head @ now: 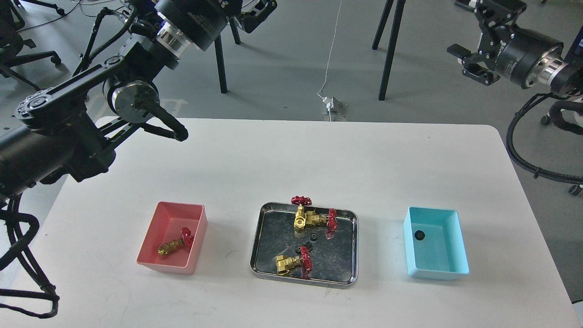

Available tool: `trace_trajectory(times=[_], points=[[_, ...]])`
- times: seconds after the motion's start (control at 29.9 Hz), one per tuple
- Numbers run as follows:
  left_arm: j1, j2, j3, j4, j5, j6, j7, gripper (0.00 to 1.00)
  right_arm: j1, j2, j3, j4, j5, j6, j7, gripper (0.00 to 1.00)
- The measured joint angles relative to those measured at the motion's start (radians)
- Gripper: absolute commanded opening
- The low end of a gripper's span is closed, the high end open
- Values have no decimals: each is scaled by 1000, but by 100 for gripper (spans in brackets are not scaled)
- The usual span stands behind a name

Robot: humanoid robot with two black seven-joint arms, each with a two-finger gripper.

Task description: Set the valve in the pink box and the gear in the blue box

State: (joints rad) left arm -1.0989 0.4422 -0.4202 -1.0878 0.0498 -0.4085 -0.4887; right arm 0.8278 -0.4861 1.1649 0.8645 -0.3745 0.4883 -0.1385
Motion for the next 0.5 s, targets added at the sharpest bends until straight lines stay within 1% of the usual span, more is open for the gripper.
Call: trace_trajectory(times=[0.07, 0.13, 0.33, 0.5], points=[[12, -30, -1, 46, -44, -46, 0, 99, -1, 39, 35, -63, 103, 0, -26, 100], [32, -69, -4, 91, -77, -70, 0, 99, -3, 61, 46, -104, 139, 0, -36, 100], [66, -158, -18, 215, -113, -80, 0, 99, 7, 80, 68, -125, 158, 0, -40, 100], [78, -220, -17, 280, -110, -80, 0, 100, 93, 80, 46, -125, 160, 0, -45, 100]])
